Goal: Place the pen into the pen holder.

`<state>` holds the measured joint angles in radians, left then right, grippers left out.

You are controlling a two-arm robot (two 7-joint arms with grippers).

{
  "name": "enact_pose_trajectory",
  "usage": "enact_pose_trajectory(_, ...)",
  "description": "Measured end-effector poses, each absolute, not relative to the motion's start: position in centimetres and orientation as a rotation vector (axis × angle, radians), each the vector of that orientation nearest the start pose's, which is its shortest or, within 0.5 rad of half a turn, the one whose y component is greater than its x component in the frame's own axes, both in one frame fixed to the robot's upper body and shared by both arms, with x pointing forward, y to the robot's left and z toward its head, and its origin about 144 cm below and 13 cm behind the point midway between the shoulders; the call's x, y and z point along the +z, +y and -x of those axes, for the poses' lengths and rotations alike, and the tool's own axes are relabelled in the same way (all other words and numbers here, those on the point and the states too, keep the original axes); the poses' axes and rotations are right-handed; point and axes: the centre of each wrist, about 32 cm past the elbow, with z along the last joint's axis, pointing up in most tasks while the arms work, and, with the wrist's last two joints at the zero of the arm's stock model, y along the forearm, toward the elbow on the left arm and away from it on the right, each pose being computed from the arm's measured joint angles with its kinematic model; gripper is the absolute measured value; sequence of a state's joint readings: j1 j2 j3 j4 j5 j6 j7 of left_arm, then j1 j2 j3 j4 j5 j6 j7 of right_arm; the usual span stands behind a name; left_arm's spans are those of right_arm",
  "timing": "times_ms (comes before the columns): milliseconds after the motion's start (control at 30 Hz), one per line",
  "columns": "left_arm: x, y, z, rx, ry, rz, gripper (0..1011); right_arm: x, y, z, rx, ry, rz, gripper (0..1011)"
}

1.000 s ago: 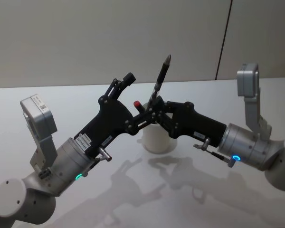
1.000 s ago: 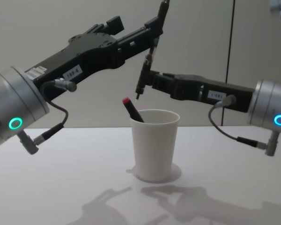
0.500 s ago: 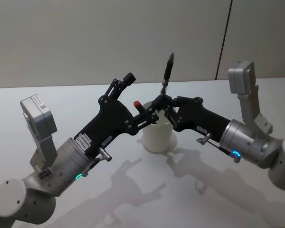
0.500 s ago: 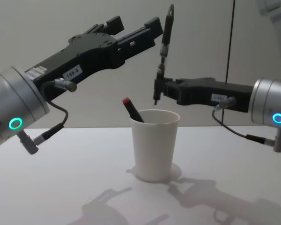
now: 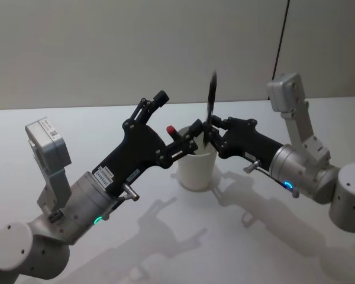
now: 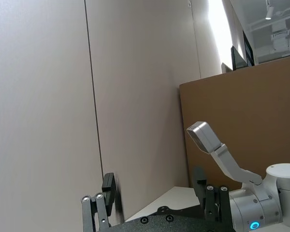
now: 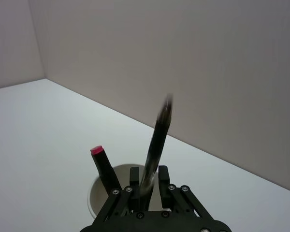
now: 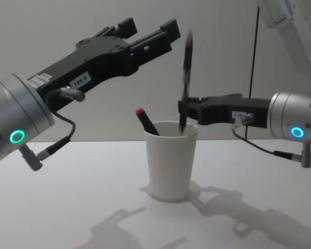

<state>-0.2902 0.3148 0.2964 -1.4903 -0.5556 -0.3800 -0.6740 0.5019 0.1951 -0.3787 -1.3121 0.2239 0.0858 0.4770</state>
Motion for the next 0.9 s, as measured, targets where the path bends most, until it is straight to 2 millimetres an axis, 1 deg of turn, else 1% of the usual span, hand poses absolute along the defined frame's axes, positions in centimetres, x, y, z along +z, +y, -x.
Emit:
enact_pose_trajectory(33, 121.01, 23.79, -52.63, 0.649, -0.322, 0.424, 1000, 123.47, -18.58, -57.94, -0.803, -0.132, 0.058, 203)
enact_pose_trajectory(100, 121.01, 23.79, -52.63, 0.649, -0.322, 0.424, 1000, 123.46, -18.49, -58.06, -0.810, -0.131, 0.064, 280)
enact_pose_trajectory(133, 121.01, 23.79, -52.63, 0.649, -0.322, 0.424, 1000, 123.46, -18.49, -58.06, -0.810, -0.131, 0.064, 280)
enact_pose_trajectory(167, 121.01, 23.79, -52.63, 0.649, -0.322, 0.424, 1000, 123.47, -18.43, -58.15, -0.812, -0.131, 0.066, 331)
enact_pose_trajectory(200, 121.01, 23.79, -52.63, 0.649, -0.322, 0.425, 1000, 123.48, -18.41, -58.17, -0.813, -0.131, 0.066, 331)
enact_pose_trajectory(267, 121.01, 23.79, -52.63, 0.649, -0.322, 0.424, 1000, 123.49, -18.34, -58.28, -0.814, -0.130, 0.066, 414)
enact_pose_trajectory(333, 121.01, 23.79, -52.63, 0.649, -0.322, 0.424, 1000, 123.51, -18.30, -58.33, -0.813, -0.131, 0.064, 473)
enact_pose_trajectory(367, 121.01, 23.79, -52.63, 0.649, -0.322, 0.424, 1000, 123.50, -18.28, -58.38, -0.813, -0.131, 0.063, 528)
enact_pose_trajectory(400, 121.01, 23.79, -52.63, 0.649, -0.322, 0.424, 1000, 123.51, -18.27, -58.40, -0.813, -0.132, 0.063, 528)
enact_pose_trajectory(433, 121.01, 23.79, -52.63, 0.649, -0.322, 0.424, 1000, 123.51, -18.25, -58.44, -0.812, -0.132, 0.061, 586)
enact_pose_trajectory(500, 121.01, 23.79, -52.63, 0.649, -0.322, 0.424, 1000, 123.53, -18.23, -58.47, -0.811, -0.133, 0.058, 635)
enact_pose_trajectory(567, 121.01, 23.79, -52.63, 0.649, -0.322, 0.425, 1000, 123.52, -18.22, -58.50, -0.809, -0.132, 0.055, 714)
enact_pose_trajectory(600, 121.01, 23.79, -52.63, 0.649, -0.322, 0.424, 1000, 123.53, -18.22, -58.52, -0.808, -0.132, 0.054, 728)
enact_pose_trajectory(633, 121.01, 23.79, -52.63, 0.649, -0.322, 0.424, 1000, 123.54, -18.21, -58.53, -0.807, -0.133, 0.053, 773)
enact_pose_trajectory(667, 121.01, 23.79, -52.63, 0.649, -0.322, 0.424, 1000, 123.55, -18.21, -58.54, -0.806, -0.133, 0.052, 781)
enact_pose_trajectory(733, 121.01, 23.79, -52.63, 0.649, -0.322, 0.424, 1000, 123.52, -18.20, -58.57, -0.803, -0.133, 0.049, 863)
enact_pose_trajectory(767, 121.01, 23.79, -52.63, 0.649, -0.322, 0.424, 1000, 123.53, -18.20, -58.57, -0.802, -0.133, 0.048, 863)
enact_pose_trajectory(867, 121.01, 23.79, -52.63, 0.649, -0.322, 0.424, 1000, 123.52, -18.19, -58.58, -0.799, -0.133, 0.044, 977)
enact_pose_trajectory(900, 121.01, 23.79, -52.63, 0.649, -0.322, 0.424, 1000, 123.52, -18.19, -58.58, -0.799, -0.133, 0.044, 992)
